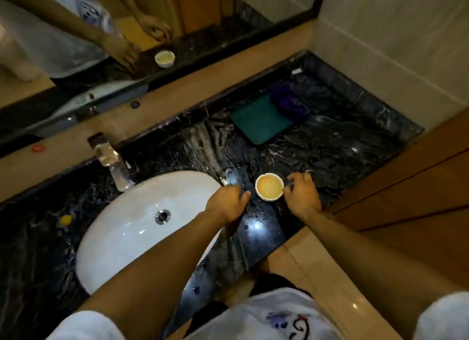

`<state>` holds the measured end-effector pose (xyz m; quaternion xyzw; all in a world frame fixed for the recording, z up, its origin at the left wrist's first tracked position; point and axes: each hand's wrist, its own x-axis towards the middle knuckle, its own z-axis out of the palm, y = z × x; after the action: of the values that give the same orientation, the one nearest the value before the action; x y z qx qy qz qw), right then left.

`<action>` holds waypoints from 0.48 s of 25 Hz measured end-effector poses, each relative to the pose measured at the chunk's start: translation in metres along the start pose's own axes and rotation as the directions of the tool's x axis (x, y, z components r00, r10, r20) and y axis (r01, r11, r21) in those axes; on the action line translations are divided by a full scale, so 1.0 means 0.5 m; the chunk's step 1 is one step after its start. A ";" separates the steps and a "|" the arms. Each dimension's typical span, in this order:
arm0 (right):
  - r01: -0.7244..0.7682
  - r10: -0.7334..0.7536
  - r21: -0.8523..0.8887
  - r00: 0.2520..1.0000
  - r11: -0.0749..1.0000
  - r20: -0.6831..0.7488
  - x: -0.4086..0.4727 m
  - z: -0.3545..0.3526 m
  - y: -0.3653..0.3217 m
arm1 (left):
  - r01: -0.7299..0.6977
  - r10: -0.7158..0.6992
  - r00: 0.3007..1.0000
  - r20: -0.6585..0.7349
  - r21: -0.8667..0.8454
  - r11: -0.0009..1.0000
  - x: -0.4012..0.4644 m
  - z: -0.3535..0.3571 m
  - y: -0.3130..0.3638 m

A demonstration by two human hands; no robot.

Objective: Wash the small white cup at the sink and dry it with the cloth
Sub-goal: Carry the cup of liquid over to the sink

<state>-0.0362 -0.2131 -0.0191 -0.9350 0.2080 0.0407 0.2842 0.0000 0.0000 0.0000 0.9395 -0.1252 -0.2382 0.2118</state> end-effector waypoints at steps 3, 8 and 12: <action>-0.063 0.054 0.100 0.995 0.993 0.089 0.043 0.012 0.027 | 0.129 -0.132 0.991 0.000 -0.206 0.970 0.043 0.035 0.044; 0.063 -0.081 0.089 0.973 0.994 0.217 0.094 0.029 0.038 | 0.335 -0.392 0.920 -0.006 -0.504 0.796 0.098 0.089 0.090; 0.124 -0.130 0.038 0.956 0.992 0.264 0.101 0.034 0.040 | 0.378 -0.461 0.887 -0.018 -0.545 0.748 0.106 0.116 0.100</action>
<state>0.0025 -0.2372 -0.0535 -0.9296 0.1079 0.1450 0.3212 0.0093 -0.0815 -0.0441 0.8637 0.1763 -0.2326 0.4110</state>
